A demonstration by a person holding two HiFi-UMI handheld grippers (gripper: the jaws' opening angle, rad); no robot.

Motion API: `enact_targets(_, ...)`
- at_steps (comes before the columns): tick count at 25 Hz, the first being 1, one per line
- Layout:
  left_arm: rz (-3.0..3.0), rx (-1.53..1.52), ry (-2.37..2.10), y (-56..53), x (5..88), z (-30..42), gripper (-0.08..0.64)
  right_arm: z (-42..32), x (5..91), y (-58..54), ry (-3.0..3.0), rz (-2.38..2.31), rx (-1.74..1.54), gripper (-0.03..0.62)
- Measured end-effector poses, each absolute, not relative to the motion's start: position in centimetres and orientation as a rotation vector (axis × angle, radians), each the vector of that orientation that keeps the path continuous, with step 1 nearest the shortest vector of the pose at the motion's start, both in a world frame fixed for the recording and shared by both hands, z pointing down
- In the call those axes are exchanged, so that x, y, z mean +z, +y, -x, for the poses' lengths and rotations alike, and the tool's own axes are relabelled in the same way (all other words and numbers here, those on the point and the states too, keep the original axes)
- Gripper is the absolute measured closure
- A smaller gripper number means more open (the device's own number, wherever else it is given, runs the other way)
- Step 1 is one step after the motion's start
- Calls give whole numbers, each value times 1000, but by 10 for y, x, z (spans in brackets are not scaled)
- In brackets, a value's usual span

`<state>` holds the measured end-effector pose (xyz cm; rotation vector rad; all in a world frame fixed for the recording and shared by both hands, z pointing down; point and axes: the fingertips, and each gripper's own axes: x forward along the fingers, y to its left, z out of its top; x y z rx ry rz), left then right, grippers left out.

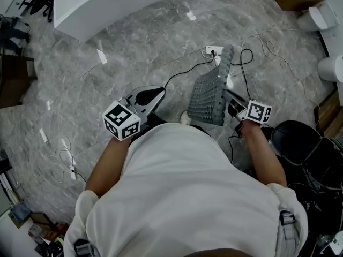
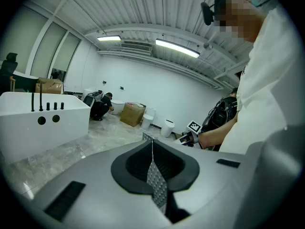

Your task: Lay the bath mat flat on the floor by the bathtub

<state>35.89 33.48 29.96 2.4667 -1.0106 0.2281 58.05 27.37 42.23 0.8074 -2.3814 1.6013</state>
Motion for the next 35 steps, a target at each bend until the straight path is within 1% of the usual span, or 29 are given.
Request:
enact_targets(8, -2415, 191, -1076, 298, 305, -338, 540, -602, 429, 207, -2391, -883, 1537, 545)
enact_targets(14, -2437, 147, -1038, 243, 317, -299, 540, -606, 434, 155, -2362, -956, 1524, 546)
enact_targets(19, -2477, 104, -998, 182, 309, -247, 540, -604, 424, 89, -2341, -1075, 1487, 546)
enact_targets(24, -2530, 125, -961, 135, 301, -191, 540, -582, 407, 21, -2360, -1145, 1458, 546)
enact_targets(28, -2527, 115, -996, 104, 298, -149, 540, -549, 398, -41, -2395, -1168, 1408, 547)
enact_targets(35, -2442, 61, -1089, 37, 305, -118, 540, -495, 405, -176, -2406, -1091, 1369, 546)
